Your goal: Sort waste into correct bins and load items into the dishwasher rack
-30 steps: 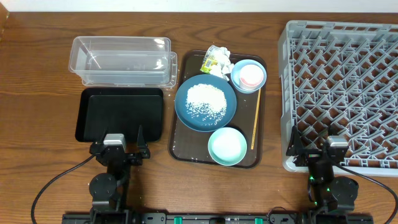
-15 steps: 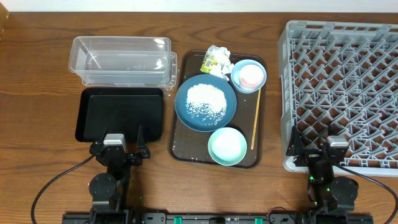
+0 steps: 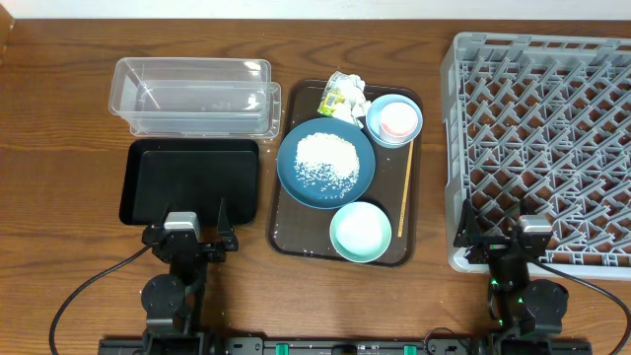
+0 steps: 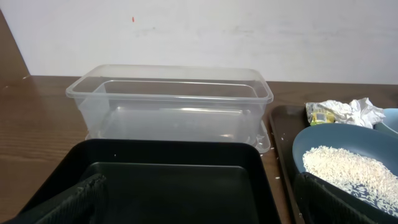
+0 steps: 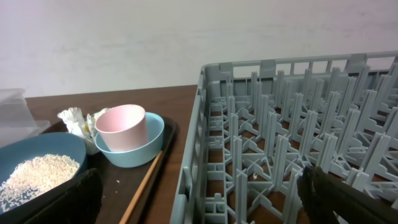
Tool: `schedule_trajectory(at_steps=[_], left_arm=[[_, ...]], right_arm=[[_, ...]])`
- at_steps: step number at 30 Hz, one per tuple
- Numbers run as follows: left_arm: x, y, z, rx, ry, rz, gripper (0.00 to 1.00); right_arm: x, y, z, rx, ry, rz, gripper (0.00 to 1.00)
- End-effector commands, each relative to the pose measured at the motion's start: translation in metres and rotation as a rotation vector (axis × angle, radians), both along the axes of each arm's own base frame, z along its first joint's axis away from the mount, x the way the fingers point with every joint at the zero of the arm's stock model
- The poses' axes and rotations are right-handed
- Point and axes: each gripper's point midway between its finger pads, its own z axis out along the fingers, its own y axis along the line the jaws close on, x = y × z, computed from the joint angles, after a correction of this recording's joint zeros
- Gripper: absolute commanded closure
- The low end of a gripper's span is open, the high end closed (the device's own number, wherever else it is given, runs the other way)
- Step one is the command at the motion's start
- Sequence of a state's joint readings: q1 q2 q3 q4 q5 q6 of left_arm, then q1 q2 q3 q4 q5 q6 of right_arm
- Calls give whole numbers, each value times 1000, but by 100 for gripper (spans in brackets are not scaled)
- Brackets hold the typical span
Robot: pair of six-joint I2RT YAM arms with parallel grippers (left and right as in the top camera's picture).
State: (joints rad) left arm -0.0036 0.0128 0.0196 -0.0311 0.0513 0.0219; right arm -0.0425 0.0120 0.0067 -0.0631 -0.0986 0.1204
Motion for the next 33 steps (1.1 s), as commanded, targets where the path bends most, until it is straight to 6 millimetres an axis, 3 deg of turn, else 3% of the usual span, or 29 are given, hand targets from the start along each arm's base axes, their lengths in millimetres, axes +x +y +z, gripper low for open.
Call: schedule_trajectory(at_steps=[1, 31, 33], left_arm=[[-1, 6, -15, -5, 46, 31, 4], [-1, 6, -15, -5, 46, 31, 4], [0, 4, -9, -10, 19, 25, 4]], right_arm=[[0, -2, 0, -13, -1, -6, 1], [0, -2, 0, -13, -1, -6, 1], [0, -2, 0, -13, -1, -6, 1]])
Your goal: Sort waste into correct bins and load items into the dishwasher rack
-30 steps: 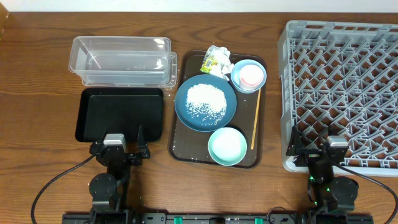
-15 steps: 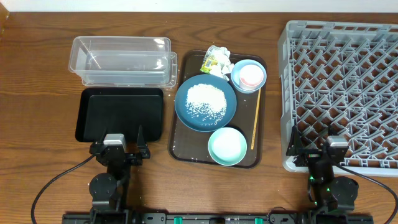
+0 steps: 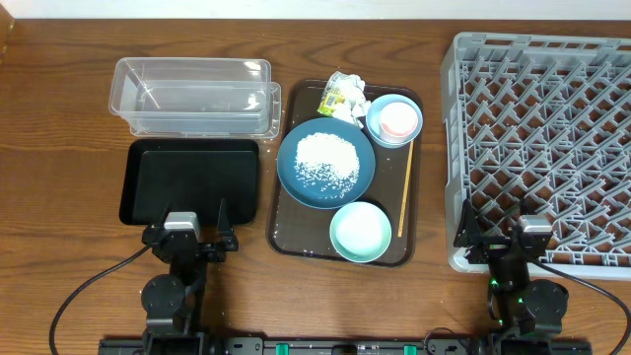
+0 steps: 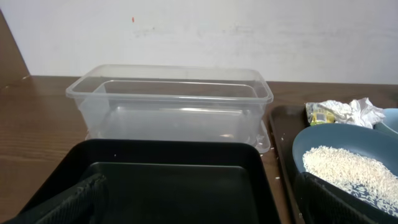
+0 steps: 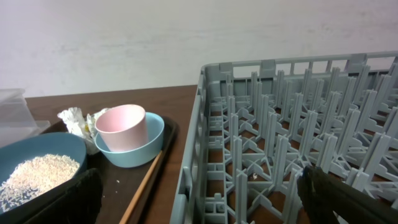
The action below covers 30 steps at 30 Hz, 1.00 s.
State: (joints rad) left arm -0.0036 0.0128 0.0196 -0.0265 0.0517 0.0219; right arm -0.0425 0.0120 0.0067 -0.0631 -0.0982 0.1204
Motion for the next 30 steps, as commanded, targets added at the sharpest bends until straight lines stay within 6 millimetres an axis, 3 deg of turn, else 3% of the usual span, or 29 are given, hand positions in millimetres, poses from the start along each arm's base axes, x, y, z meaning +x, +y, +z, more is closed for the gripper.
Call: schedule_trajectory(at_steps=[1, 5, 9, 13, 20, 24, 30], left_arm=[[1, -3, 0, -45, -17, -16, 4], [-10, -63, 30, -287, -84, -362, 4], [-27, -88, 67, -310, -208, -550, 4], [-38, -91, 99, -309, -335, -596, 4], [-38, -87, 124, -315, -337, -572, 4], [-20, -85, 127, -279, -186, -525, 4], [22, -85, 127, -272, 250, -474, 4]], right_arm=[[0, -2, 0, -13, -1, -5, 1], [0, -2, 0, -12, -1, -5, 1], [0, -2, 0, -13, -1, -5, 1], [0, -2, 0, -13, -1, -5, 1], [0, -2, 0, -13, -2, -5, 1], [0, -2, 0, -13, -1, -5, 1], [0, -2, 0, -13, -1, -5, 1]])
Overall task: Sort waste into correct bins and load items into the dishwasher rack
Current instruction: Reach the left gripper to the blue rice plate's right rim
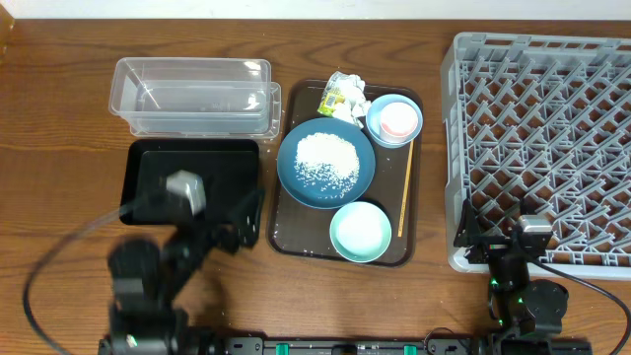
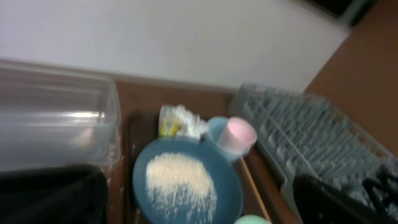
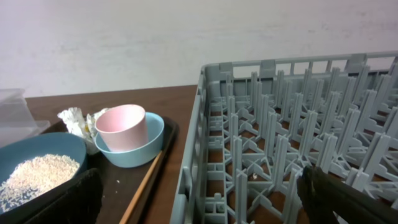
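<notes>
A brown tray (image 1: 280, 237) carries a blue plate of rice (image 1: 325, 163), a mint bowl (image 1: 360, 232), a pink cup (image 1: 397, 119) inside a light blue bowl (image 1: 380, 131), a wooden chopstick (image 1: 404, 192) and a crumpled wrapper (image 1: 342, 96). My left gripper (image 1: 197, 212) hovers open and blurred over the near right part of the black bin (image 1: 158, 163). In its wrist view the rice plate (image 2: 186, 186), wrapper (image 2: 177, 121) and cup (image 2: 239, 134) lie ahead. My right gripper (image 1: 490, 237) rests open at the near left corner of the grey rack (image 1: 542, 128).
A clear plastic bin (image 1: 192, 96) stands behind the black bin, left of the tray. The rack (image 3: 280, 155) fills the table's right side, and its pegs stand bare. Cables trail from both arm bases at the front edge.
My left arm has risen from its rest place at the front edge and swung right. Its camera now looks over the tray toward the rack. The right arm has not moved.
At both earlier moments the two arms sat parked at the front edge, grippers open, left facing the bins and right facing the rack. Nothing on the table has shifted. Now only the left gripper has moved, out over the black bin.
</notes>
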Tool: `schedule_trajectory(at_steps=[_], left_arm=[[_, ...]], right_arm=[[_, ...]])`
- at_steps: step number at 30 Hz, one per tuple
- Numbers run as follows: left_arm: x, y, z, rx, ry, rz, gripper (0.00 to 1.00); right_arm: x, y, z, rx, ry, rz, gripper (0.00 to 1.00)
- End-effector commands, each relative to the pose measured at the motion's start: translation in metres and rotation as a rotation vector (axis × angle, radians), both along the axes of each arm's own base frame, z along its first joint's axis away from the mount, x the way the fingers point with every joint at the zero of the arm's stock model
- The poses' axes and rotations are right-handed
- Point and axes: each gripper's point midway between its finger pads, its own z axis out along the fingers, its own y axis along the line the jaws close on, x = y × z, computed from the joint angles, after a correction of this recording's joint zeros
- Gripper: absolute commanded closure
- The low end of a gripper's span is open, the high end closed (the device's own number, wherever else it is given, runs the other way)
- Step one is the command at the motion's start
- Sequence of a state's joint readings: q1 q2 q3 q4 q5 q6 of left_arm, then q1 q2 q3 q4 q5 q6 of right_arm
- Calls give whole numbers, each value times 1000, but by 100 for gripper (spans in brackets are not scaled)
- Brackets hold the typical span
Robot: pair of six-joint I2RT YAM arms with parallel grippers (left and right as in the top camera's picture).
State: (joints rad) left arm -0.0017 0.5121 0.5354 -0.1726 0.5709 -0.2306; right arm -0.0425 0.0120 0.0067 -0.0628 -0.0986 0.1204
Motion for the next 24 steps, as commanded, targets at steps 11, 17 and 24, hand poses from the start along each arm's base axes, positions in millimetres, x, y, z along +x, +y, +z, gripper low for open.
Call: schedule_trajectory(at_steps=[11, 17, 24], left_arm=[[75, -38, 51, -96, 375, -246, 4], [75, -59, 4, 92, 606, -197, 4], [75, -60, -45, 480, 795, -1, 4]], right_arm=[[0, -2, 0, -13, -2, -6, 1], [0, -2, 0, -13, -1, -6, 1], [0, -2, 0, -13, -1, -5, 1]])
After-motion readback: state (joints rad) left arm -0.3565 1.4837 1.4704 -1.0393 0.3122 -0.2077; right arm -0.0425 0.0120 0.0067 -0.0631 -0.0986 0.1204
